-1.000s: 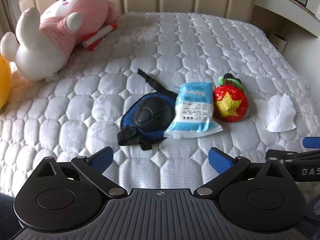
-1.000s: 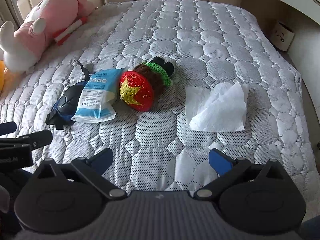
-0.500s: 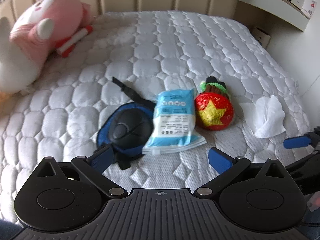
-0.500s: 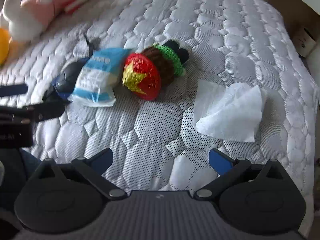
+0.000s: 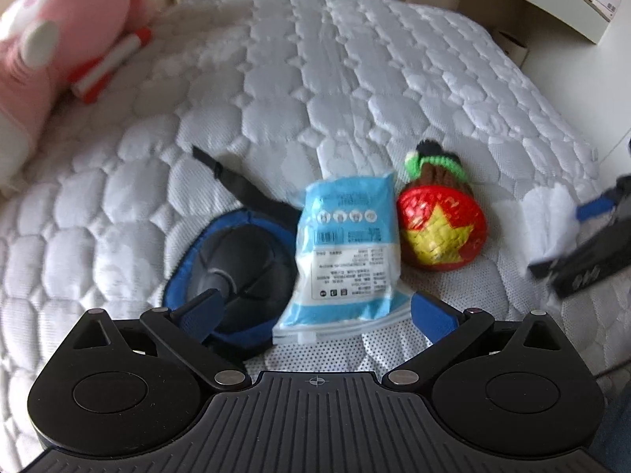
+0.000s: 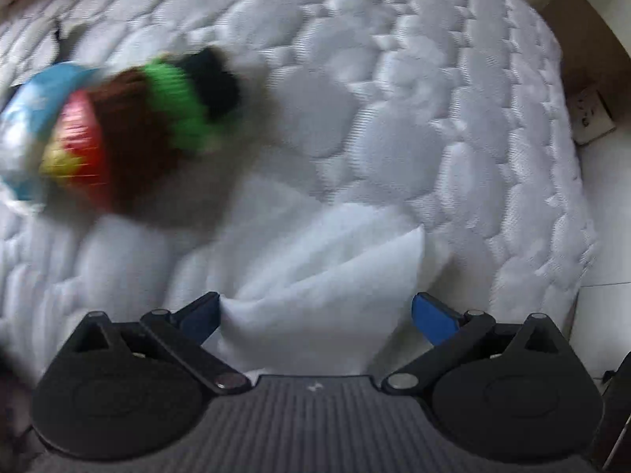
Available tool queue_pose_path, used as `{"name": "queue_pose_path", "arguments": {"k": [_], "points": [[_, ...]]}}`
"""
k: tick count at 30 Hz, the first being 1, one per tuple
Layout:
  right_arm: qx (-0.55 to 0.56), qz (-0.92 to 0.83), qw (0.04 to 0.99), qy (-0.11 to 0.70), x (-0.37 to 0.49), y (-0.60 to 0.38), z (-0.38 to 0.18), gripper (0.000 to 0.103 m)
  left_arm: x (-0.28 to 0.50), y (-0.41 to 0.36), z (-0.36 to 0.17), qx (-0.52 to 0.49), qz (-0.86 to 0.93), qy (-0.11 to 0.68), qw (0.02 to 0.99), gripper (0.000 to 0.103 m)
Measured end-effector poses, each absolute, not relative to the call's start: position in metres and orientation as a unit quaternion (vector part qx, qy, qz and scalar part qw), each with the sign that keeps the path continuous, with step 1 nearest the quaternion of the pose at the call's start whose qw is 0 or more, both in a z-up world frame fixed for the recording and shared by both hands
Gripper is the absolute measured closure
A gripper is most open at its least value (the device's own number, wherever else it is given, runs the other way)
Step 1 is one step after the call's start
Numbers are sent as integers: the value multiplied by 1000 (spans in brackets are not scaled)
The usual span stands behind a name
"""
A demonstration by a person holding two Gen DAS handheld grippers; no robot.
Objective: Organize soft objects
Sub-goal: 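Lower the right gripper onto the white tissue and close on it, then grasp the red crocheted strawberry with the left gripper while the right gripper holds the tissue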
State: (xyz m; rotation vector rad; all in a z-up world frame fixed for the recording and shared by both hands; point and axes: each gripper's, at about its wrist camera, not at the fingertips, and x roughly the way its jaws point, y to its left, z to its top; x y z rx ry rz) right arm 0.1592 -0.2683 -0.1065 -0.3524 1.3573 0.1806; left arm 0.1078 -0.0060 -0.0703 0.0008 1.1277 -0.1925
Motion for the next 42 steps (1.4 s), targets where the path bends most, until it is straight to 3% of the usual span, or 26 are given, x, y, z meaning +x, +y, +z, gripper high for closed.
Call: {"name": "queue_pose_path", "arguments": {"k": [4,8,14,17,18,23,26,28,30,38,42], "points": [[-98,77,760,638,165,-297,-127,0,109,0,-95,-21,-83,541,837,0],[-68,76,761,640,168,-302,-134,0,104,-4,-92,3,-94,524,847,0],[-54,69,774,627,155,-306,-141,0,99,-16,-109,61,-77,559,823,0],[-66,64,780,620,147,-303,-137,1,92,-10,-93,22,-119,528,840,0],[-72,65,784,613,142,-300,-131,6,91,-5,-85,-1,-134,516,846,0],[-184,64,828,525,122,-276,-114,9,86,13,-53,-44,-151,449,879,0],[-191,76,814,544,131,-271,-129,16,87,6,-54,-71,-198,448,869,0],[-165,85,824,535,133,-273,-127,35,84,-4,-53,-102,-267,455,843,0],[-98,94,840,525,138,-285,-110,90,78,-17,-52,-103,-312,447,832,0],[76,141,874,459,156,-288,-43,91,103,-41,-92,-54,-287,488,822,0],[190,210,840,463,173,-274,-30,91,114,-18,-91,-9,-218,501,838,0]]}}
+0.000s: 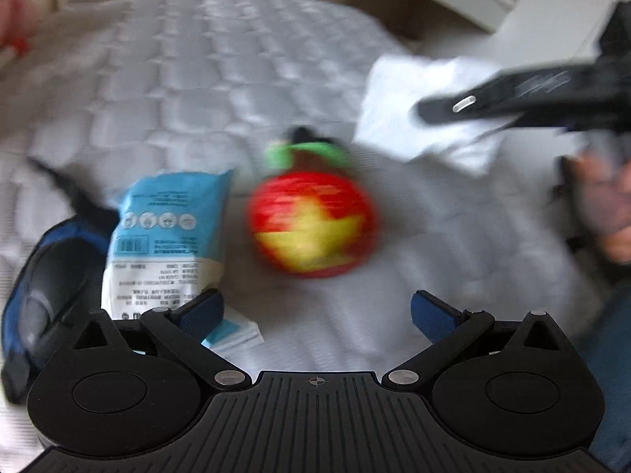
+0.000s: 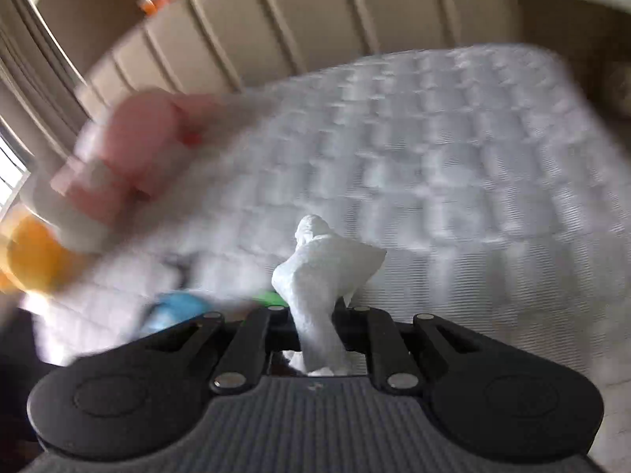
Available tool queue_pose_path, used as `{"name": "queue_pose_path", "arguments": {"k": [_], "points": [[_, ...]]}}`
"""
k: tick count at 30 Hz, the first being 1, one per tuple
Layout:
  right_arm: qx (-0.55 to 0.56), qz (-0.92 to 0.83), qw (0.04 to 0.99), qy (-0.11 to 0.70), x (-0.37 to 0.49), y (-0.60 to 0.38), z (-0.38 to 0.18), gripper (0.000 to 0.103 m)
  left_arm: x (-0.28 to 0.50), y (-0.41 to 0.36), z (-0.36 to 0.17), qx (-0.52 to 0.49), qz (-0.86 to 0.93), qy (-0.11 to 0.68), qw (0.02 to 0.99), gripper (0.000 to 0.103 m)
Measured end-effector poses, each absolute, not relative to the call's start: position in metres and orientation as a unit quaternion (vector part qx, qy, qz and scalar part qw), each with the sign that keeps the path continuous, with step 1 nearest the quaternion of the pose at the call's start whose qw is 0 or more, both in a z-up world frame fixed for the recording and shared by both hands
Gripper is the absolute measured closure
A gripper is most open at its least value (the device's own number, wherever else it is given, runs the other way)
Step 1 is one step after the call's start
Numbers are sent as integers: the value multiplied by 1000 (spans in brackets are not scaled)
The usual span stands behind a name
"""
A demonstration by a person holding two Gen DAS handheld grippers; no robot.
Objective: Organize soft objects
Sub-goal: 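Grasp the red crocheted strawberry with the left gripper while the right gripper holds the tissue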
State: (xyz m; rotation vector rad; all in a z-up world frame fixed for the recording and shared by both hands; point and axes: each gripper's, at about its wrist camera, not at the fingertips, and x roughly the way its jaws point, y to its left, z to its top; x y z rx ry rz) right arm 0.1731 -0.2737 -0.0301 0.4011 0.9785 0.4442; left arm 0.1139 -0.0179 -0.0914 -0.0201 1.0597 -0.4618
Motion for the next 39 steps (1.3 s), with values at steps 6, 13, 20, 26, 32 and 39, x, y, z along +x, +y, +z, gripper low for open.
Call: {"name": "queue_pose_path", "arguments": {"k": [6,13,20,26,32,39], "points": [[225,222,792,522,196,-247,-57,91,131,17,-87,-94,-193,516,829,0],[128,120,816,550,178,-270,-73,88,144,-46,-85,-20,-229,489,842,0],[183,106,822,529,173,-299,-74,89,158,-82,-114,58,-272,471,837,2],[187,177,833,490,153,-280,-46,89,143,-47,-106,117,-361,460,803,19],[250,272,748,551,142,-247,-60,89,133,-11,-88,58,-276,485,828,5],[215,206,757,582,148,-250,-75,81,127,4,-89,-19,-242,515,822,3]]}}
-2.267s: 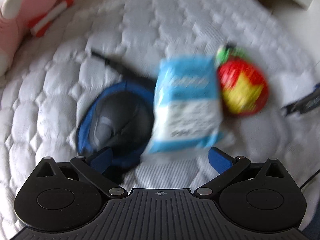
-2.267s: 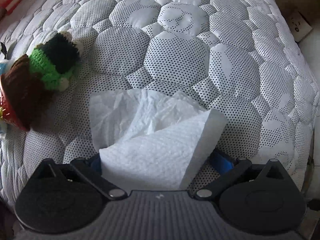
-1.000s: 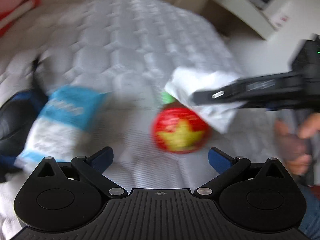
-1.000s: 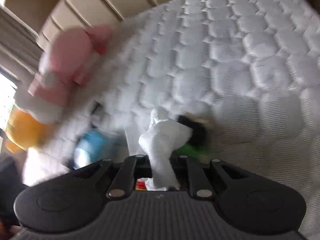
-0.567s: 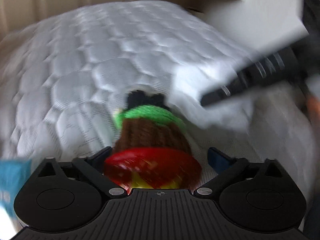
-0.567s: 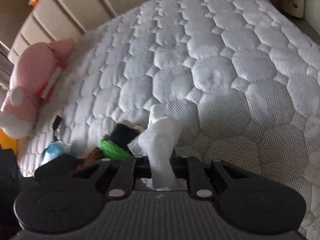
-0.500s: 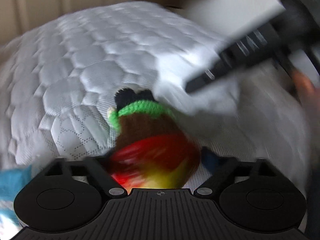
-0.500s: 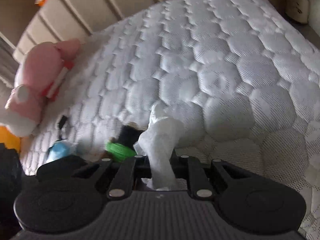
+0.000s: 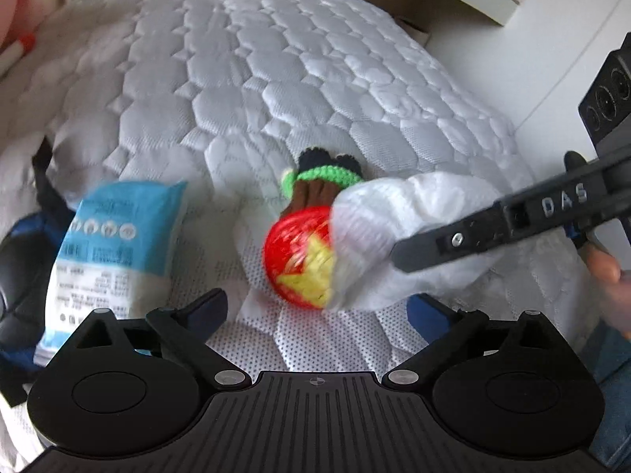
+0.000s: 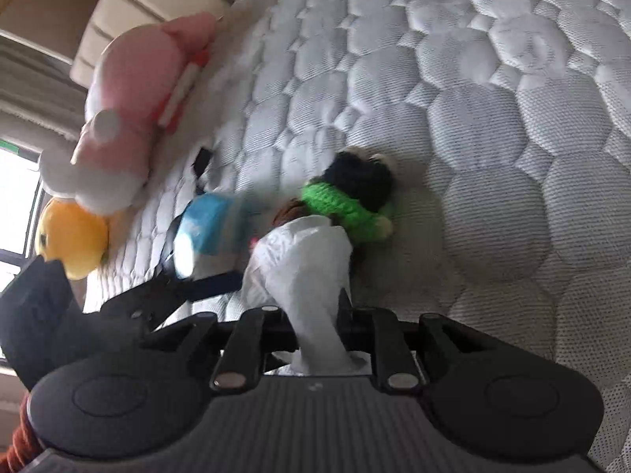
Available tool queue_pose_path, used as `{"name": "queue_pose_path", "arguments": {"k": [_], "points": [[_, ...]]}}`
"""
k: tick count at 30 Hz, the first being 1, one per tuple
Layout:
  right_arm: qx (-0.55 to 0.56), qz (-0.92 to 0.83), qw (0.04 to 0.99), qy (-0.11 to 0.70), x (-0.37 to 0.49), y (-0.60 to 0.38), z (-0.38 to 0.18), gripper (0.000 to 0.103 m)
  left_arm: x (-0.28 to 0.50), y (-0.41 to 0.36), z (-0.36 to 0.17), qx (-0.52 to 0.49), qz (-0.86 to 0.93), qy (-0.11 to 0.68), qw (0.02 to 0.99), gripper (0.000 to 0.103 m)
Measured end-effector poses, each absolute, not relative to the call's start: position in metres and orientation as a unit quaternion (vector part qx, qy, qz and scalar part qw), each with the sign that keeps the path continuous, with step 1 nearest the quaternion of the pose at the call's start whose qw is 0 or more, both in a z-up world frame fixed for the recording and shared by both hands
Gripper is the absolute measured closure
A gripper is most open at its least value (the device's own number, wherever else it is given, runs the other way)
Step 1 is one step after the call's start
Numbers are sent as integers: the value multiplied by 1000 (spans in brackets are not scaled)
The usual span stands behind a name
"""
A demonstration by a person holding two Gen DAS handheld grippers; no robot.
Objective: Organize soft objects
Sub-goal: 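Grasp the red crocheted strawberry with the left gripper while the right gripper holds the tissue, then wipe the tissue in the right gripper over the strawberry held by the left gripper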
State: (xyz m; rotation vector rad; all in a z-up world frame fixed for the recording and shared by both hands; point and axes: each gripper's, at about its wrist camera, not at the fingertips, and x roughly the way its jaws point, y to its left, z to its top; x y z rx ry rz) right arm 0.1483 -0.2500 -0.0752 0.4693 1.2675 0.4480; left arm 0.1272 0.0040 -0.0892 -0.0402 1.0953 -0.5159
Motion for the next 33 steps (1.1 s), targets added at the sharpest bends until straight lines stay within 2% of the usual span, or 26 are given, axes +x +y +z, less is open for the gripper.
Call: {"name": "queue_pose_path", "arguments": {"k": [3,5,8,12,18,24,25,27,30,33], "points": [[171,197,794,549,147,-243,-62,82,140,7,-92,-48,-224,519,823,2],[178,196,817,512,146,-245,-48,88,146,15,-95,-90,-219,527,816,2],[211,204,837,462,154,-252,-31,88,156,16,-102,-129,-215,532,809,1],[232,195,812,499,188,-248,-63,88,160,10,-107,-144,-221,527,808,0],[145,90,824,540,197,-259,-89,88,162,-5,-114,-126,-217,516,819,0],[210,77,828,514,185,-283,-72,89,155,-36,-118,-28,-210,461,862,0],[216,82,833,503,180,-284,-65,89,148,-40,-115,0,-209,436,876,5],[227,93,841,482,171,-287,-52,88,136,-49,-110,78,-213,395,890,23],[249,98,848,457,161,-293,-40,88,122,-58,-106,182,-230,349,890,25],[255,110,853,441,154,-294,-34,88,99,-70,-106,337,-217,249,882,25]]}}
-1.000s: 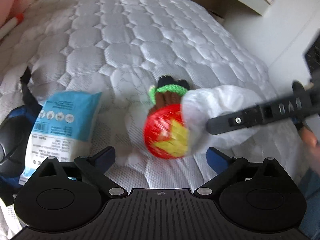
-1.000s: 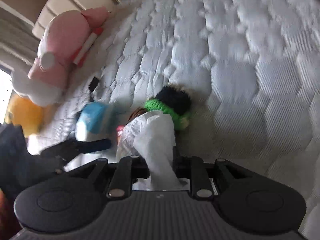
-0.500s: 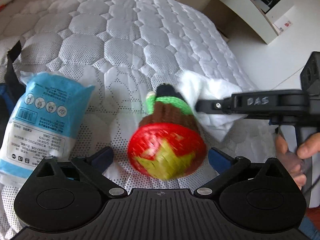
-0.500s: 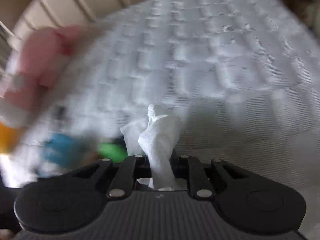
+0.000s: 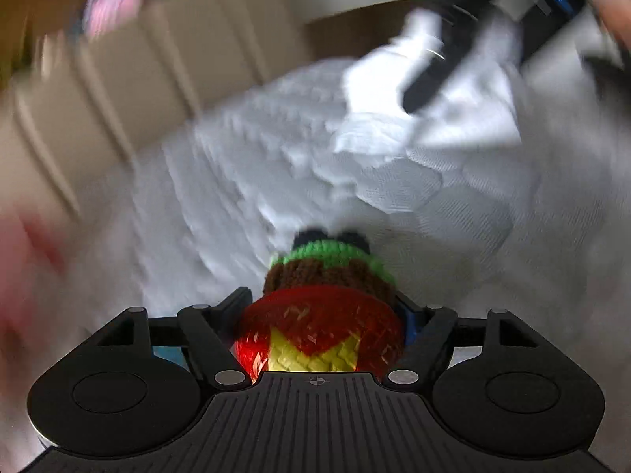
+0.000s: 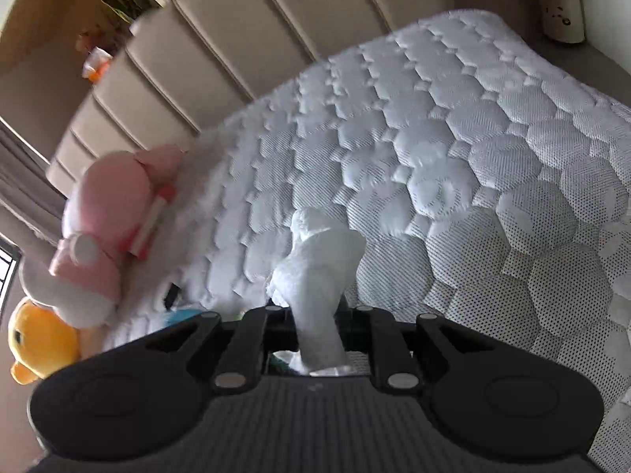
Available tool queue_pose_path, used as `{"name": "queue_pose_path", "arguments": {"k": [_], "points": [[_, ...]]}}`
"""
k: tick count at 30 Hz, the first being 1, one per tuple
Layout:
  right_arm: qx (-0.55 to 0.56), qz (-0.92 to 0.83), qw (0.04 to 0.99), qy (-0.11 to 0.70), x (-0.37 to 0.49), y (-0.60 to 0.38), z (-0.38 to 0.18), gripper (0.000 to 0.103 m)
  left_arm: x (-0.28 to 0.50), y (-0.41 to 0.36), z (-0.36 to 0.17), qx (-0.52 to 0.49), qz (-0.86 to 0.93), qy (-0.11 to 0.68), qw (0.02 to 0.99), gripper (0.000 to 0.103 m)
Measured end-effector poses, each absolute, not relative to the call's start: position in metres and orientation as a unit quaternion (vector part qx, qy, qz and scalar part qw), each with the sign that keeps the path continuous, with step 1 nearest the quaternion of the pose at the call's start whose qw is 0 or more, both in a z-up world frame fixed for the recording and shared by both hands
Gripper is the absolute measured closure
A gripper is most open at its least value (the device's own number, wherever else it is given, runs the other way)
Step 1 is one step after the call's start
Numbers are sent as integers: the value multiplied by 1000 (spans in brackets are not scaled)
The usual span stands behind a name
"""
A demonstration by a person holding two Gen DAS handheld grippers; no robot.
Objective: Organize soft objects
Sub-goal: 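Wipe the tissue in the right gripper over the strawberry held by the left gripper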
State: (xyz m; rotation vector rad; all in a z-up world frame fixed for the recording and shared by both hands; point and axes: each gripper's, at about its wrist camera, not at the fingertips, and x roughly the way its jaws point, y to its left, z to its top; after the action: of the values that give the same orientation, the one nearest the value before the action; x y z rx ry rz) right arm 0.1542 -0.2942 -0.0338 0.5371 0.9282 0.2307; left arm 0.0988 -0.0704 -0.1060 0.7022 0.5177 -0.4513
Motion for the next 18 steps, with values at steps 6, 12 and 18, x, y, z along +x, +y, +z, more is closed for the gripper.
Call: {"name": "queue_pose_path", "arguments": {"k": [6,12,18], "points": [[217,134,855,451,147,-280,-31,88,70,-76,-104,359,-265,272,853,14],[229,244,817,470,146,-246,-36,88,54,-60,-75,220,-329,298,869,7],[212,245,791,520,156,-223,-57,86,67,-34,-59,82,-361,346,862,4]]}}
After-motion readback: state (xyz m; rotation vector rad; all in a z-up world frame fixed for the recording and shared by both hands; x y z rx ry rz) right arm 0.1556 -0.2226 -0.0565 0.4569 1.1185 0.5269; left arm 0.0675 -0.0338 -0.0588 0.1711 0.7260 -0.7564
